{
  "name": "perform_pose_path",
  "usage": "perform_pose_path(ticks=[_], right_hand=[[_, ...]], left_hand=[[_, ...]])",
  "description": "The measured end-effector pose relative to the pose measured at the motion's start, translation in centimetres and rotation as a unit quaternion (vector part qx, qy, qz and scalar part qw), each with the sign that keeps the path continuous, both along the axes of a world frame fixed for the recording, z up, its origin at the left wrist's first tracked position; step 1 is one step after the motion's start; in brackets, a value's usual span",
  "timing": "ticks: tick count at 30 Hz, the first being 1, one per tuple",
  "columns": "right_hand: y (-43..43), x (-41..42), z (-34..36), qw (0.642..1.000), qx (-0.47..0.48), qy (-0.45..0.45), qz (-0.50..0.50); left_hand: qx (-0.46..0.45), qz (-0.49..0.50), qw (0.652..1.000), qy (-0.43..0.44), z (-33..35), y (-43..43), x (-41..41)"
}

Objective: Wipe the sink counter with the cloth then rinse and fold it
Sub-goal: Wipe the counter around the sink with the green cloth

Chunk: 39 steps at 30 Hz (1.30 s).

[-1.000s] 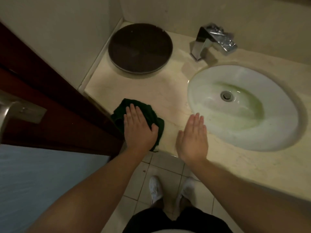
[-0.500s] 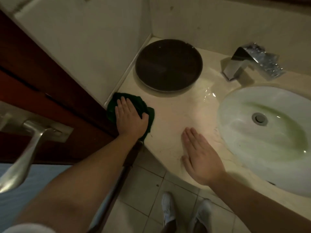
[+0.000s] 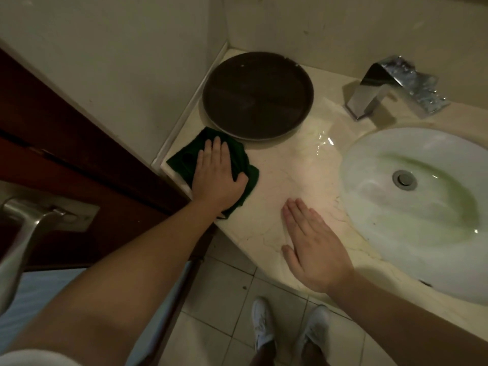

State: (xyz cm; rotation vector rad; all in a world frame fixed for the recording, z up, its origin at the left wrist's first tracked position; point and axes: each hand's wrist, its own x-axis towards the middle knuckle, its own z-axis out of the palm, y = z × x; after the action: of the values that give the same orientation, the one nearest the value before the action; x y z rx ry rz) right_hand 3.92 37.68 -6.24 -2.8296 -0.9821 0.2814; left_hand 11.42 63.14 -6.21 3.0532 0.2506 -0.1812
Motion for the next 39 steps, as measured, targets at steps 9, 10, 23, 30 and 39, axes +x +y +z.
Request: perform_pose_path(ticks=[9, 10, 23, 30, 39], right_hand=[[0.0, 0.1, 0.0, 1.000, 0.028, 0.004, 0.000], [-0.1, 0.1, -0.1, 1.000, 0.031, 0.005, 0.001], [0.7, 1.0, 1.7, 0.962, 0.243, 0.019, -0.122], [5.1, 3.6, 2.5, 0.998, 0.055, -0.012, -0.041], [10.3, 9.9, 1.0, 0.998, -0.037, -0.018, 0.049]], left_hand=[[-0.012, -0.045, 0.999, 0.001, 0.2, -6.3, -0.4], [-0.013, -0.054, 0.998, 0.003, 0.2, -6.8, -0.6], [-0.100, -0.091, 0.991, 0.013, 1.0, -10.7, -7.0], [-0.325, 0.245, 0.893, -0.190, 3.1, -3.9, -2.6], [-0.099, 0.249, 0.961, -0.063, -0.7, -1.1, 0.4]])
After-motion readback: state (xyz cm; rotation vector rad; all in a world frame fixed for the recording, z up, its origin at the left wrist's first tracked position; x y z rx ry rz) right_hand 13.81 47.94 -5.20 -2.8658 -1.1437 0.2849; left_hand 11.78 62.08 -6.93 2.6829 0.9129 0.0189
